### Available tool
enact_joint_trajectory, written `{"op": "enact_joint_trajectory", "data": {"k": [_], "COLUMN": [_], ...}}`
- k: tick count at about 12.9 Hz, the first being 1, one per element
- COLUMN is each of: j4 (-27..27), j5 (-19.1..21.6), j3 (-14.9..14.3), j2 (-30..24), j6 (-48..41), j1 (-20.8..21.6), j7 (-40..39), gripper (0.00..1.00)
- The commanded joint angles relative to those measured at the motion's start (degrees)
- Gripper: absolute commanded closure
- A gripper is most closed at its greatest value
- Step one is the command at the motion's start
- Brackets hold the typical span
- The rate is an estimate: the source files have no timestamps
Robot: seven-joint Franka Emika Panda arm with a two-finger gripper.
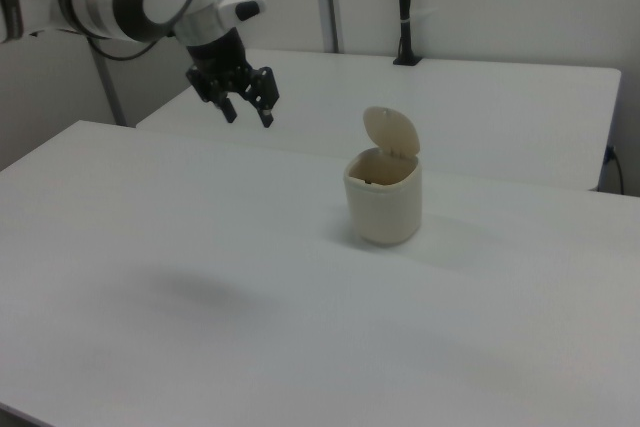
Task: Close the trash bin
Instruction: 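Move the gripper from rest toward the cream trash bin, then lower the gripper down to the raised lid of the bin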
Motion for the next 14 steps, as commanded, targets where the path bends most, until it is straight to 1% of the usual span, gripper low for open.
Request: {"op": "enact_joint_trajectory", "data": {"k": [1,2,3,4,5,6,8,9,10,12,14], "j4": [2.18,2.18,3.83,5.16,7.52,8.93,10.70,11.05,12.54,16.31,17.04], "j5": [-0.09,0.00,-0.09,-0.09,0.00,0.00,0.17,0.09,-0.09,0.00,0.17], "j3": [-0.63,-0.63,-0.71,-1.32,-2.37,-2.73,-3.87,-4.14,-4.23,-4.32,-4.32], "j2": [4.50,5.38,7.13,8.63,10.73,12.06,14.35,15.14,16.72,20.23,22.08], "j6": [11.26,13.92,17.07,18.41,19.73,20.61,25.51,27.81,29.48,29.93,33.60], "j1": [-0.21,-0.48,-0.65,-0.65,-0.48,-0.48,-0.65,-0.65,-1.26,-2.14,-2.94], "j7": [10.59,13.68,17.98,20.80,25.27,28.10,36.26,39.69,44.08,47.53,50.09], "gripper": [0.66,0.78,0.90,0.96,1.00,1.00,1.00,1.00,1.00,1.00,1.00]}}
